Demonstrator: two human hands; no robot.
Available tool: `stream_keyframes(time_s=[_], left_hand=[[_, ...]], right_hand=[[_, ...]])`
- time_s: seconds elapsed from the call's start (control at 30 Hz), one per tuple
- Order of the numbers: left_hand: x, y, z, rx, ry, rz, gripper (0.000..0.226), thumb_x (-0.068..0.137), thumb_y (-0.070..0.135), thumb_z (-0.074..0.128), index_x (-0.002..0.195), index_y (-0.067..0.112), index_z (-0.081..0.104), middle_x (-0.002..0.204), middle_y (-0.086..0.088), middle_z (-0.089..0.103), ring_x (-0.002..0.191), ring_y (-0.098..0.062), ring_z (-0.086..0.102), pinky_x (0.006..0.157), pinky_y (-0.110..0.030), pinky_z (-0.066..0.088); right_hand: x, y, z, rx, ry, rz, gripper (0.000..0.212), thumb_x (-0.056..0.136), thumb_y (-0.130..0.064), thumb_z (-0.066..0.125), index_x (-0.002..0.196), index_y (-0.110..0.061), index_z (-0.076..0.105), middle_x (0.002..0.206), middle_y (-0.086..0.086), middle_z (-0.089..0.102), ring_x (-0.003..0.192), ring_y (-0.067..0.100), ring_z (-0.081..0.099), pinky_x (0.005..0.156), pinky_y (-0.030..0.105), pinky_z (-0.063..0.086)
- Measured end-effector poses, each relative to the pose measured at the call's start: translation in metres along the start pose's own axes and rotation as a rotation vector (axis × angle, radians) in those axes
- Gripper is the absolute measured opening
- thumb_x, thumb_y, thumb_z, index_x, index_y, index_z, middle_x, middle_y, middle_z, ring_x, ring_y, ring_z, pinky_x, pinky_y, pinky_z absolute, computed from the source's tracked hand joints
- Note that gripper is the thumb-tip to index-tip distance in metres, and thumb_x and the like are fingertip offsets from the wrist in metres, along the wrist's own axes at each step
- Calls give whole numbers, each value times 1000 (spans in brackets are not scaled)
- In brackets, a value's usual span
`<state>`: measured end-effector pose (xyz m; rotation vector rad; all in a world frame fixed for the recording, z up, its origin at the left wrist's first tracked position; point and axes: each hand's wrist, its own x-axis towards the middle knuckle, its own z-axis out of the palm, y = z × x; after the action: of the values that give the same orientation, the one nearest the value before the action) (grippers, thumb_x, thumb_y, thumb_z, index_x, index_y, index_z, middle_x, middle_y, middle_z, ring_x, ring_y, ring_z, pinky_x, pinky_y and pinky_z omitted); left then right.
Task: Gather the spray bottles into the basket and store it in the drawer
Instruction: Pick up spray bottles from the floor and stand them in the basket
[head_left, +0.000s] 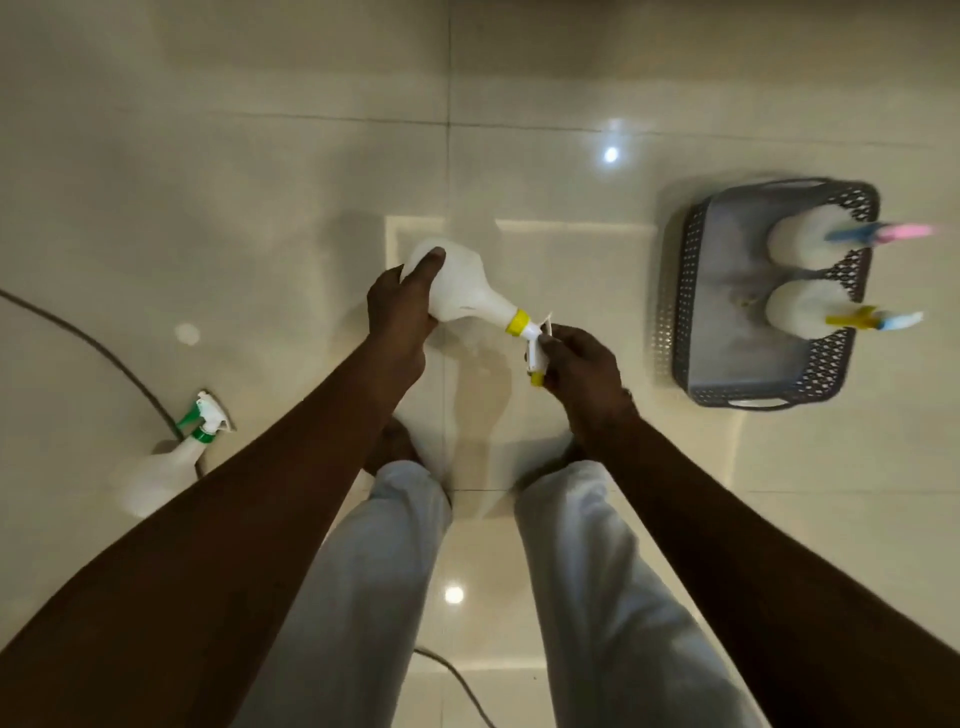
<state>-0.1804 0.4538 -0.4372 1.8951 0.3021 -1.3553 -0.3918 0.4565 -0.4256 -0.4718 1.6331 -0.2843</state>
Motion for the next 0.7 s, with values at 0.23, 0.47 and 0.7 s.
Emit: stream_keyframes(time_s=[0.23,0.47,0.7], left_hand=[[-49,-2,117,-24,-150,-40,51,90,32,81,133,10,65,127,-10,73,117,-28,72,96,-44,62],[-85,-37,244,55,-308,-165,50,86,34,84,126,8,69,132,-20,70,117,-33,71,90,-41,63],[-97,-76,332,154,-344,-234,60,86,35,84,132,2,64,127,-25,70,118,-43,70,101,-58,58]], right_hand=[[-53,-32,-93,316,4,-4,13,100,-4,67,101,-7,79,101,22,77,96,31,74,94,43,61],[-56,-60,-179,410,106,-45,11,97,-6,71,104,0,77,110,32,74,99,33,70,101,52,55],[-26,-87,-227,536,206,5,28,98,-7,71,119,12,66,119,30,74,117,42,72,104,50,58]])
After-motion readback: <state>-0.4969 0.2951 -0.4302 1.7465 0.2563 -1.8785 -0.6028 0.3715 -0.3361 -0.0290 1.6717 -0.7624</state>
